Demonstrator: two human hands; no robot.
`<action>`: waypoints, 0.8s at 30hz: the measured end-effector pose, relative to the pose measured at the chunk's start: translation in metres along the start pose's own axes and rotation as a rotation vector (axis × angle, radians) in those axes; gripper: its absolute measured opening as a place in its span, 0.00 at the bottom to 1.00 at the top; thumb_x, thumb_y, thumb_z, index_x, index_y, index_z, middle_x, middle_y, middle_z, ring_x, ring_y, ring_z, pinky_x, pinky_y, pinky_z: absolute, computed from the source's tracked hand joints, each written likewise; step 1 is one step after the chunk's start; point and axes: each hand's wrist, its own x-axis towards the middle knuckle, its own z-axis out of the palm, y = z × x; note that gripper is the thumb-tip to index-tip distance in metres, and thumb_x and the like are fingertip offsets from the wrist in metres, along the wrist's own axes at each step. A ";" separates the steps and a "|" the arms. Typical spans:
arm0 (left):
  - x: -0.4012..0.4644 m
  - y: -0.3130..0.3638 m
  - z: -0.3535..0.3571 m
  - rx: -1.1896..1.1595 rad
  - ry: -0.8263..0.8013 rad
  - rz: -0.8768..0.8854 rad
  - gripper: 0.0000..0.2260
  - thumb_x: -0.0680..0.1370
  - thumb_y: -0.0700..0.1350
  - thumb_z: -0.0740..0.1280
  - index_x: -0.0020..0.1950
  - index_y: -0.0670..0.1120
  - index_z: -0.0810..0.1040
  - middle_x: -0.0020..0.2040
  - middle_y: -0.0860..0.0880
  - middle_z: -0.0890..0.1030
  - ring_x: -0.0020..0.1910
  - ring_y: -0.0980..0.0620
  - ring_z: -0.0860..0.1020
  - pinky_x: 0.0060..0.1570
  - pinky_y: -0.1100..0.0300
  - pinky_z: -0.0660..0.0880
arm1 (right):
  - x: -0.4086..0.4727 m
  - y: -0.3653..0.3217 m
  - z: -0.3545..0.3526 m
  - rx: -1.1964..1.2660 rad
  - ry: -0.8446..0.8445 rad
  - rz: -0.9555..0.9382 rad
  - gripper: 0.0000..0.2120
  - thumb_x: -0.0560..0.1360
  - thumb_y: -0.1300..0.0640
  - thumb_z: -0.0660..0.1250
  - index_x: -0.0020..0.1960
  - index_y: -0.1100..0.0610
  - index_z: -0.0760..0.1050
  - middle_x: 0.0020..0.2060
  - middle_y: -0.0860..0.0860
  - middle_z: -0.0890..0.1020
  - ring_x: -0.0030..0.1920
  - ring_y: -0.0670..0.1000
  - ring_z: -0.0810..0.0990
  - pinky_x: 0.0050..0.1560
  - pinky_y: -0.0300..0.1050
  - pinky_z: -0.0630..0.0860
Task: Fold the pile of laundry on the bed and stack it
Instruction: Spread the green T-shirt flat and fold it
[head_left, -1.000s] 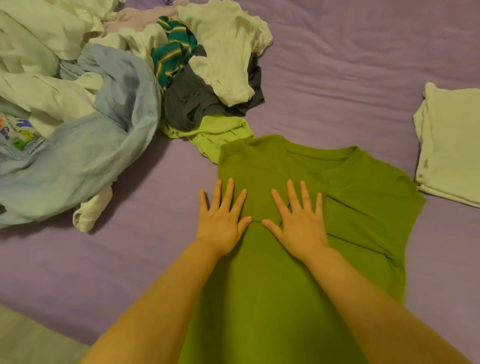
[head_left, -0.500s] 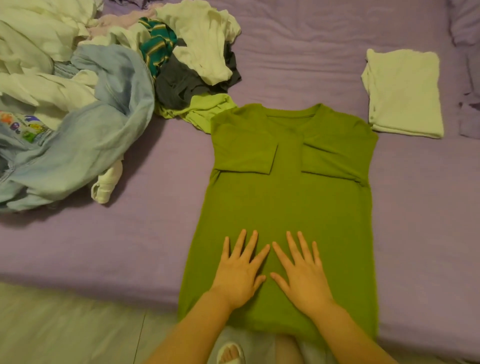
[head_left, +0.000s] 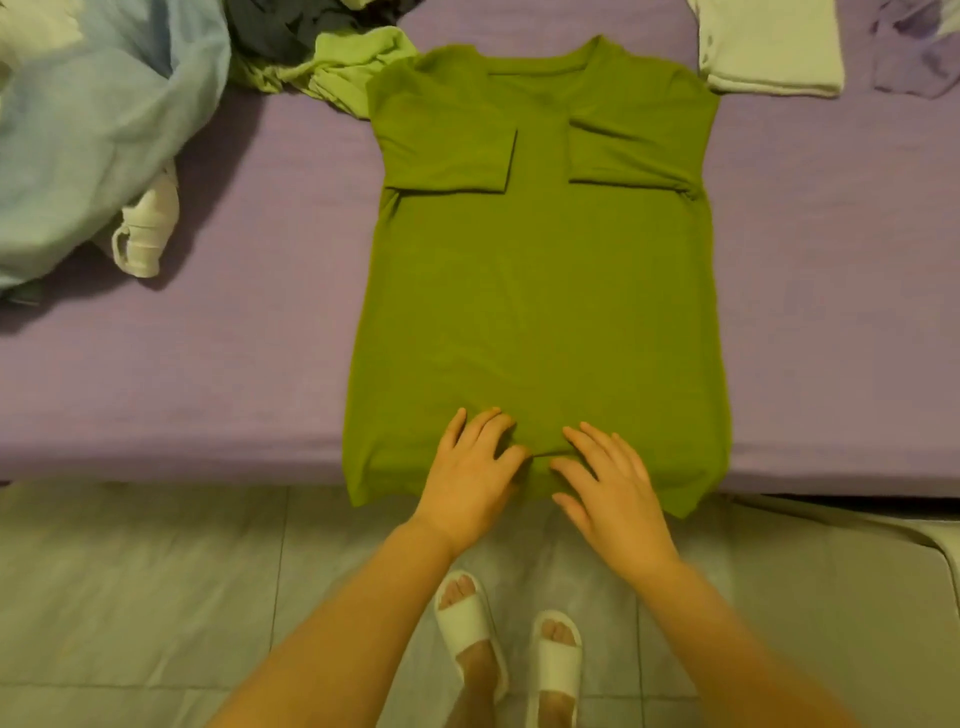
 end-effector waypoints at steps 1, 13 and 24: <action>0.000 0.001 0.004 -0.017 0.022 -0.020 0.20 0.60 0.46 0.81 0.49 0.47 0.82 0.56 0.40 0.80 0.59 0.39 0.78 0.59 0.38 0.73 | 0.000 0.002 0.004 -0.006 0.005 0.005 0.20 0.61 0.55 0.81 0.50 0.57 0.81 0.60 0.57 0.79 0.62 0.60 0.77 0.61 0.61 0.72; 0.004 0.004 0.012 -0.116 0.154 -0.061 0.12 0.62 0.37 0.80 0.39 0.40 0.80 0.51 0.36 0.81 0.56 0.36 0.79 0.59 0.34 0.69 | 0.012 0.018 0.010 0.008 0.120 -0.053 0.12 0.61 0.57 0.80 0.40 0.56 0.80 0.54 0.54 0.82 0.55 0.59 0.79 0.49 0.54 0.73; 0.069 -0.022 -0.051 -0.268 0.114 -0.301 0.08 0.75 0.46 0.69 0.52 0.44 0.79 0.51 0.42 0.79 0.55 0.42 0.74 0.53 0.48 0.69 | 0.077 0.037 -0.048 0.271 0.149 0.080 0.07 0.74 0.59 0.68 0.51 0.59 0.77 0.50 0.58 0.79 0.54 0.60 0.75 0.52 0.53 0.69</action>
